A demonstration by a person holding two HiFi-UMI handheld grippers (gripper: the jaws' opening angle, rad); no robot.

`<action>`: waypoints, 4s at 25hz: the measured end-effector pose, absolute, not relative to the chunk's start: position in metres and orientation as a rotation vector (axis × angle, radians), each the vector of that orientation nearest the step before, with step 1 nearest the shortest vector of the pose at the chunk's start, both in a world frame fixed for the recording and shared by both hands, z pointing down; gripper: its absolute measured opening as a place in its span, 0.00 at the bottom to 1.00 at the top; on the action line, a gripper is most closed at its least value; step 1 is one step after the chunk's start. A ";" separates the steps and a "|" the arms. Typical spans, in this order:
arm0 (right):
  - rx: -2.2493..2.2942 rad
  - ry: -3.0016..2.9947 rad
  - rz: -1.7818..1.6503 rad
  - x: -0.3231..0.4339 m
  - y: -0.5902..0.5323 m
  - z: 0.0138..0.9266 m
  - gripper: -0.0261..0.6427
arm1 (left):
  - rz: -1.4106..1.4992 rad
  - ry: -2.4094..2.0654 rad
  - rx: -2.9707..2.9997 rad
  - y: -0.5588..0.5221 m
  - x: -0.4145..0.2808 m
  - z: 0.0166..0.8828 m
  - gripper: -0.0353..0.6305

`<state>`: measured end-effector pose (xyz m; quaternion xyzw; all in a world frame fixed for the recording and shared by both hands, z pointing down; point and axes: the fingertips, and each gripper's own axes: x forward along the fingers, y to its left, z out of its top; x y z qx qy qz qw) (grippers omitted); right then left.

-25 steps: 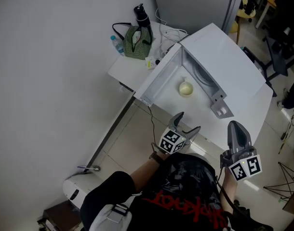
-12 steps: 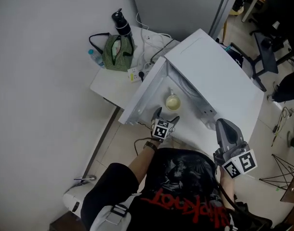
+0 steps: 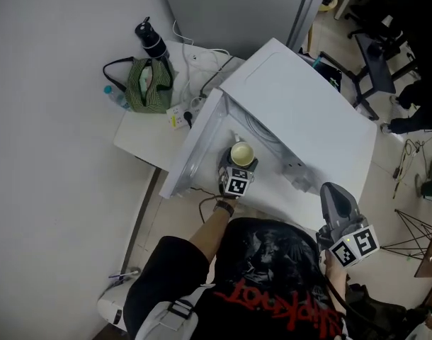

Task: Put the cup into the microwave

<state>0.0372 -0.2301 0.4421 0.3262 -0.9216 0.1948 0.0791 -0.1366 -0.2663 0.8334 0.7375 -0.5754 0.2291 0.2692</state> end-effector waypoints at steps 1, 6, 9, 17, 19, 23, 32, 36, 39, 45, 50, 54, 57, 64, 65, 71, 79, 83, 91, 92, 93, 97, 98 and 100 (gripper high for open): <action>0.974 -2.757 0.582 0.037 -0.229 0.443 0.03 | 0.649 -1.546 1.993 -0.265 -0.135 0.834 0.71; 0.997 -2.744 0.603 0.046 -0.226 0.448 0.04 | 0.666 -1.486 2.039 -0.257 -0.127 0.829 0.71; 1.019 -2.745 0.610 0.053 -0.228 0.449 0.04 | 0.633 -1.487 2.045 -0.246 -0.128 0.815 0.71; 0.982 -2.787 0.628 0.052 -0.233 0.450 0.04 | 0.536 -1.497 2.127 -0.242 -0.116 0.761 0.71; 0.980 -2.802 0.629 0.051 -0.235 0.449 0.04 | 0.552 -1.500 2.164 -0.257 -0.114 0.745 0.71; 0.973 -2.831 0.626 0.054 -0.228 0.445 0.04 | 0.646 -1.453 2.192 -0.288 -0.112 0.739 0.71; 1.158 -2.818 0.567 0.093 -0.218 0.429 0.04 | 0.728 -1.371 2.262 -0.369 -0.095 0.743 0.71; 1.269 -2.781 0.580 0.118 -0.211 0.429 0.04 | 0.719 -1.365 2.237 -0.387 -0.093 0.751 0.71; 1.346 -2.749 0.598 0.131 -0.205 0.432 0.04 | 0.691 -1.351 2.231 -0.397 -0.090 0.759 0.71; 1.364 -2.725 0.604 0.123 -0.210 0.444 0.04 | 0.741 -1.364 2.180 -0.406 -0.113 0.790 0.71; 1.359 -2.725 0.605 0.128 -0.204 0.443 0.04 | 0.677 -1.361 2.210 -0.412 -0.099 0.781 0.71; 1.322 -2.730 0.625 0.116 -0.210 0.459 0.04 | 0.660 -1.375 2.210 -0.418 -0.113 0.795 0.71; 1.282 -2.735 0.627 0.107 -0.218 0.466 0.04 | 0.698 -1.374 2.204 -0.420 -0.119 0.811 0.71; 1.181 -2.752 0.662 0.114 -0.214 0.466 0.04 | 0.630 -1.420 2.186 -0.376 -0.113 0.779 0.73; 1.180 -2.751 0.657 0.114 -0.209 0.463 0.04 | 0.608 -1.430 2.190 -0.366 -0.113 0.772 0.73; 1.148 -2.780 0.653 0.102 -0.195 0.451 0.04 | 0.438 -1.505 2.231 -0.298 -0.118 0.698 0.73; 1.010 -2.850 0.641 0.087 -0.215 0.444 0.04 | 0.248 -1.390 2.466 -0.227 -0.047 0.567 0.70; 0.931 -2.888 0.583 0.072 -0.217 0.443 0.04 | 0.212 -1.281 2.520 -0.207 -0.016 0.530 0.62; 0.821 -2.952 0.504 0.044 -0.214 0.440 0.03 | 0.152 -1.241 2.579 -0.196 -0.004 0.488 0.05; 0.814 -2.957 0.496 0.042 -0.212 0.439 0.03 | 0.151 -1.228 2.589 -0.194 -0.001 0.485 0.05; 0.811 -2.960 0.493 0.041 -0.210 0.437 0.03 | 0.152 -1.214 2.597 -0.193 0.001 0.483 0.05; 0.831 -2.958 0.497 0.043 -0.206 0.436 0.03 | 0.170 -1.163 2.616 -0.192 0.008 0.481 0.05; 0.839 -2.957 0.496 0.043 -0.205 0.436 0.03 | 0.173 -1.145 2.626 -0.191 0.009 0.480 0.05; 0.860 -2.954 0.496 0.045 -0.204 0.437 0.03 | 0.171 -1.103 2.650 -0.189 0.014 0.479 0.05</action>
